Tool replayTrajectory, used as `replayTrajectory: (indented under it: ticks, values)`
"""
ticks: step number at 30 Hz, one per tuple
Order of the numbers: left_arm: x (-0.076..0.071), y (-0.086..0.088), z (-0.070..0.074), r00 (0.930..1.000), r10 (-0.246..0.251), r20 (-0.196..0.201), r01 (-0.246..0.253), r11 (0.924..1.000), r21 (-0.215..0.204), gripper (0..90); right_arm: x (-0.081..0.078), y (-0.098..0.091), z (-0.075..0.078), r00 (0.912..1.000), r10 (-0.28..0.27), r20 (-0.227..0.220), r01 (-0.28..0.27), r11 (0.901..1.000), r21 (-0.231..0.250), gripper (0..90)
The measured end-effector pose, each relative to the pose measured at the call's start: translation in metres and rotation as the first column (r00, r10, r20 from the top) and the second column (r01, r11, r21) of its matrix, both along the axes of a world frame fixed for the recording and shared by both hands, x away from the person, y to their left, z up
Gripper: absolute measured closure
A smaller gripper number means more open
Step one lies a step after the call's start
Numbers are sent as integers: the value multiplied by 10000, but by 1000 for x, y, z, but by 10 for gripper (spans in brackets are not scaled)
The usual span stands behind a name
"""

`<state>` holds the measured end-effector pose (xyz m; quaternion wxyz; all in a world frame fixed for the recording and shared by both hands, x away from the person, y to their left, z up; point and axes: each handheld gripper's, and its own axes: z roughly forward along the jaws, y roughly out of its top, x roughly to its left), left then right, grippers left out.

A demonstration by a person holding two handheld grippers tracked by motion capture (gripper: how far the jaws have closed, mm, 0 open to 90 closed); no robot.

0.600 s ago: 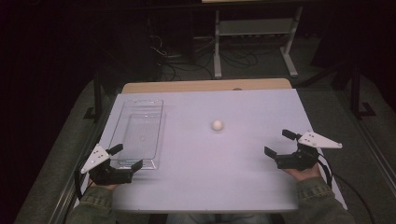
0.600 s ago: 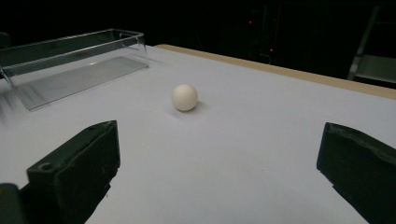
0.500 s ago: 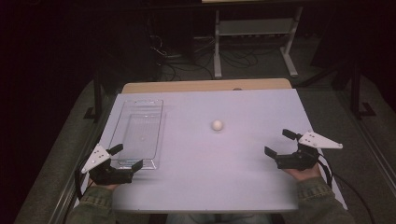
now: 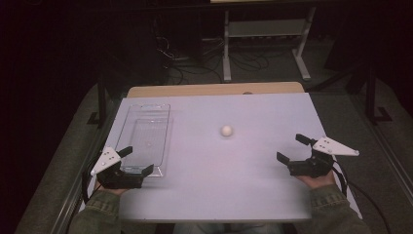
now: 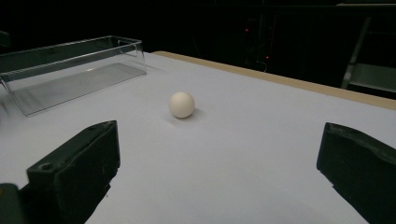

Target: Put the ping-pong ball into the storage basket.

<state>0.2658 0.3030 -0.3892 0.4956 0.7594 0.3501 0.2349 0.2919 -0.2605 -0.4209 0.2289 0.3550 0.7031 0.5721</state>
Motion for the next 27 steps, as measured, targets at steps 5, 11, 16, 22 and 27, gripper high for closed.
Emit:
replayTrajectory:
  ticks: [5,11,16,22,27]
  values:
    - [9,-3,16,9997,-261,21,261,9996,118,0,0,-1,0,10000,-67,29,67,10000,18,0]
    - [20,-10,30,9980,-588,-215,599,9967,540,0,-1,-1,1,10000,-52,33,52,10000,27,0]
    - [27,-19,37,9957,-787,-487,821,9940,720,0,-1,0,1,10000,0,66,0,10000,1,0]
    - [33,-31,45,9902,-1172,-758,1251,9860,1105,0,0,0,1,10000,64,7,-64,10000,-12,0]
    - [42,-37,50,9857,-1369,-984,1492,9802,1302,0,1,2,-2,9994,252,-250,-255,9996,-143,0]
